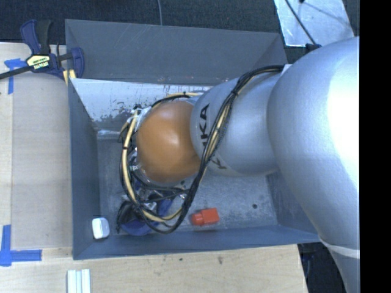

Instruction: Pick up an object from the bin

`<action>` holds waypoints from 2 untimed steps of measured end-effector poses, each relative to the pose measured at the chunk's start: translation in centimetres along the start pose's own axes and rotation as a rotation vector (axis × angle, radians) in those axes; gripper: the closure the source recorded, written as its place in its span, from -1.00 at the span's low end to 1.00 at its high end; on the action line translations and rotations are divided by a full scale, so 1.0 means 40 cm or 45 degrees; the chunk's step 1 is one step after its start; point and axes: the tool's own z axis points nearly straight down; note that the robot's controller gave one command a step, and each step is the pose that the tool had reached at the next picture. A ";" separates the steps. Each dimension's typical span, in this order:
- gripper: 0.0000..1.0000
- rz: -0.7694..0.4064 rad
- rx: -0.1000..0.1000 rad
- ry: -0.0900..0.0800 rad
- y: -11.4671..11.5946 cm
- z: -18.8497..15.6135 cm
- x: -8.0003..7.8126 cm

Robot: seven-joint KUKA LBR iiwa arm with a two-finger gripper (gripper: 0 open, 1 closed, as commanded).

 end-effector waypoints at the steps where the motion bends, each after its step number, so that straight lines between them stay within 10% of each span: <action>1: 1.00 0.003 -0.001 0.008 -0.003 -0.107 -0.006; 2: 1.00 0.007 -0.002 0.010 -0.005 -0.186 -0.010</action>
Offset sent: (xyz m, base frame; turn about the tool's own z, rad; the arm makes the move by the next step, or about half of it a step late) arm 0.0001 0.0000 0.0401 0.0000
